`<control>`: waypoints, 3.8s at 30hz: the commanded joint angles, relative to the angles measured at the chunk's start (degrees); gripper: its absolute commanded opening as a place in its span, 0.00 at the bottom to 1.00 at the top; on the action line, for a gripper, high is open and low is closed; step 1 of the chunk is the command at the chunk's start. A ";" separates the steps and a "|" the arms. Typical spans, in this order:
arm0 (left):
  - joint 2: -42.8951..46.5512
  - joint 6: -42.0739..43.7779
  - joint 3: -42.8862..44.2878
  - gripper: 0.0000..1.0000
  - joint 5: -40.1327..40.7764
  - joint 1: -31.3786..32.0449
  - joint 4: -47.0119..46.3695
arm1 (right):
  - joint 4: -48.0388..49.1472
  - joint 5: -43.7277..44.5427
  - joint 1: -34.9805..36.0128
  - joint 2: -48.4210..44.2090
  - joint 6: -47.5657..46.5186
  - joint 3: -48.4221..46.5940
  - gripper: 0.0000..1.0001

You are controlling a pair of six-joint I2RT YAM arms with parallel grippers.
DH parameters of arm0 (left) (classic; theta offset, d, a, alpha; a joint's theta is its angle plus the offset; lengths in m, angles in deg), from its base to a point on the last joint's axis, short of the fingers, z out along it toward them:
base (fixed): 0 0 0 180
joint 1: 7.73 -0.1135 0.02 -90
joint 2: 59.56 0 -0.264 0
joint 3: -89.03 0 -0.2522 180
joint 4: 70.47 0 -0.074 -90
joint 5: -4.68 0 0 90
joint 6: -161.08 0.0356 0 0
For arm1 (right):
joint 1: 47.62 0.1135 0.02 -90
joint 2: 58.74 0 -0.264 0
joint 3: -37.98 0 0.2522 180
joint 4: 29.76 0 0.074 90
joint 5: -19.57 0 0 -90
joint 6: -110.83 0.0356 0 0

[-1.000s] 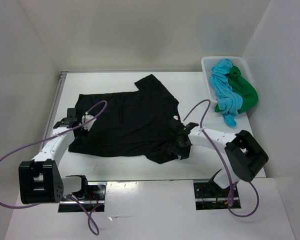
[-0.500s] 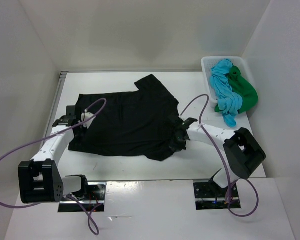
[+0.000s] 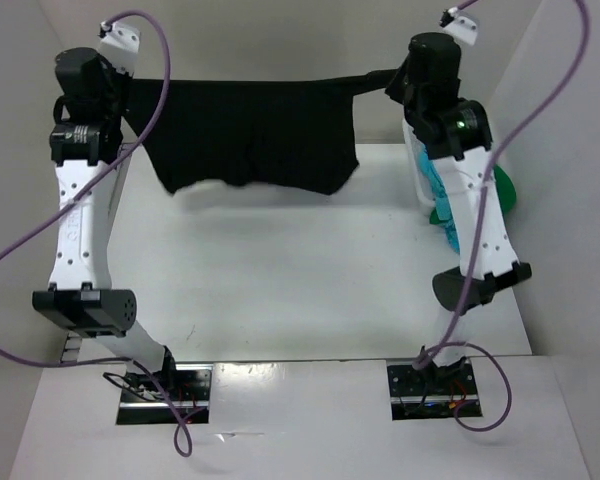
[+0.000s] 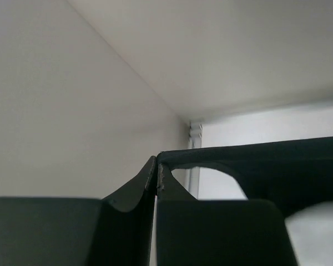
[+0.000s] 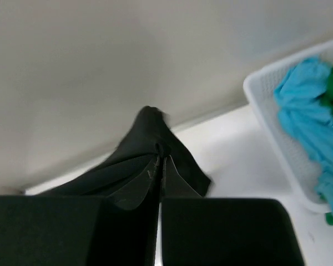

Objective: Fold and stack the t-shirts
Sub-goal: Flatten out the tshirt, then grap the side of the flattened tshirt closest away from the robot with both arms, then fold the flattened tshirt in 1/3 of the way, then grap the side of the flattened tshirt furthest away from the robot with both arms

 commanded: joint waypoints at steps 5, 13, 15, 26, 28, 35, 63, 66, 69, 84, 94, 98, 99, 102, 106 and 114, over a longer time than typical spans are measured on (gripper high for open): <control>10.74 2.92 -13.47 0.00 -0.70 -0.51 0.02 | -10.17 11.55 4.85 -10.21 -2.54 10.25 0.00; 26.05 10.12 -46.98 0.00 -0.70 0.01 2.74 | -14.14 8.53 14.88 -26.48 15.38 50.44 0.00; 27.73 10.66 -53.58 0.00 0.78 0.01 2.74 | -12.31 4.29 15.67 -31.23 19.96 62.31 0.00; 33.71 10.13 -79.88 0.00 1.85 0.01 5.55 | 1.06 -13.83 21.65 -33.36 28.68 86.91 0.00; 34.33 9.44 -81.20 0.00 1.85 0.01 7.21 | 2.29 -13.83 21.65 -30.47 26.66 86.30 0.00; 31.53 7.77 -79.28 0.00 2.46 0.01 5.74 | 3.00 -9.45 21.65 -21.67 19.72 80.50 0.00; 8.67 -4.54 -71.28 0.56 6.84 -1.91 0.54 | 3.80 -5.66 10.14 -11.88 13.61 70.80 0.71; 12.17 -4.54 -71.28 0.65 5.55 -3.94 3.35 | 2.21 -12.67 10.14 -22.17 21.08 80.29 0.66; 12.71 -5.07 -71.97 0.67 4.13 -3.94 5.11 | 4.75 -20.49 10.66 -27.46 25.84 91.52 0.63; 4.72 -4.37 -75.68 0.59 4.40 -3.94 0.02 | 10.91 -26.23 11.11 -25.80 38.08 105.64 0.33; 3.12 -2.52 -74.88 0.17 7.56 -3.94 -0.52 | 8.01 -22.28 2.06 -34.41 39.04 105.63 0.31; 4.35 -3.14 -74.88 0.49 5.63 -3.94 3.18 | 7.39 -21.74 2.05 -32.30 39.04 104.32 0.68; 4.88 -3.75 -74.18 0.59 5.63 -3.94 3.70 | 6.61 -21.14 2.05 -31.60 39.04 103.62 0.69; 7.16 -4.28 -72.78 0.66 6.86 -3.94 5.54 | 4.42 -18.77 2.05 -33.94 39.04 102.12 0.70; 7.70 -4.80 -70.58 0.73 6.86 -3.94 8.97 | 3.35 -16.83 2.05 -35.81 38.35 98.08 0.69; 13.50 -4.72 -54.78 0.80 9.06 -4.47 12.23 | 7.12 -13.66 2.05 -24.50 13.79 72.00 0.68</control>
